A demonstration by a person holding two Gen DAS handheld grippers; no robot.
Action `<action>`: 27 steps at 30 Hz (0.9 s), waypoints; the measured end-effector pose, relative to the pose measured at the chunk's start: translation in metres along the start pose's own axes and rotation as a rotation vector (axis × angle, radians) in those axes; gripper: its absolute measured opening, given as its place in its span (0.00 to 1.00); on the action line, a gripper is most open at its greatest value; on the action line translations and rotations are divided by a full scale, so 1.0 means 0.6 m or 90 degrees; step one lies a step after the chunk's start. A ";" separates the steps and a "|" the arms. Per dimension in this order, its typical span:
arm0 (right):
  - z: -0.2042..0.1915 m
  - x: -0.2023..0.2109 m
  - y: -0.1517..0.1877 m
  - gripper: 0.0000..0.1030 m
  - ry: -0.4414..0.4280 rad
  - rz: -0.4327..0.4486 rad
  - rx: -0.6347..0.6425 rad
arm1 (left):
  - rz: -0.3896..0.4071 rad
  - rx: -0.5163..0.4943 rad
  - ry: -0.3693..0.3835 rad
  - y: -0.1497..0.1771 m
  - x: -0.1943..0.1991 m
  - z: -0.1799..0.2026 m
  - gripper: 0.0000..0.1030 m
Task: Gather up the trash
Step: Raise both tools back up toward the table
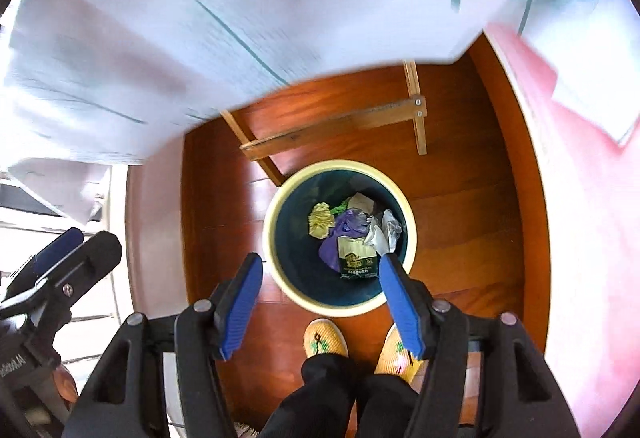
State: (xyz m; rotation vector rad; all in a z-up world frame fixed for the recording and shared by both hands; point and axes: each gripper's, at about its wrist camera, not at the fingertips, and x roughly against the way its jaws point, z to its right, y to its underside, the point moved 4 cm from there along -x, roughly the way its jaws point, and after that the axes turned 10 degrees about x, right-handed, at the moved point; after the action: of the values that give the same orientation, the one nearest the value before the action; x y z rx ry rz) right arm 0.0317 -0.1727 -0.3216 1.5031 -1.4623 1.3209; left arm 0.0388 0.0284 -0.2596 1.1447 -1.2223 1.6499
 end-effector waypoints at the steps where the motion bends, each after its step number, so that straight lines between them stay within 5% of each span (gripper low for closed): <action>1: -0.006 0.018 -0.002 0.59 0.002 0.001 0.004 | 0.001 0.001 0.000 -0.004 0.018 0.001 0.98; 16: -0.116 0.296 -0.049 0.60 -0.010 0.057 0.150 | 0.087 -0.026 0.005 -0.057 0.313 0.040 0.98; 27: -0.166 0.453 -0.132 0.60 -0.019 0.192 0.249 | 0.205 -0.034 -0.025 -0.120 0.459 0.077 0.98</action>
State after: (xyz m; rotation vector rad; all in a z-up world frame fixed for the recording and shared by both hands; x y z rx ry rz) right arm 0.0513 -0.1515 -0.0230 1.5851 -1.5594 1.8589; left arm 0.0331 0.0200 0.0288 0.9898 -1.5302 1.8221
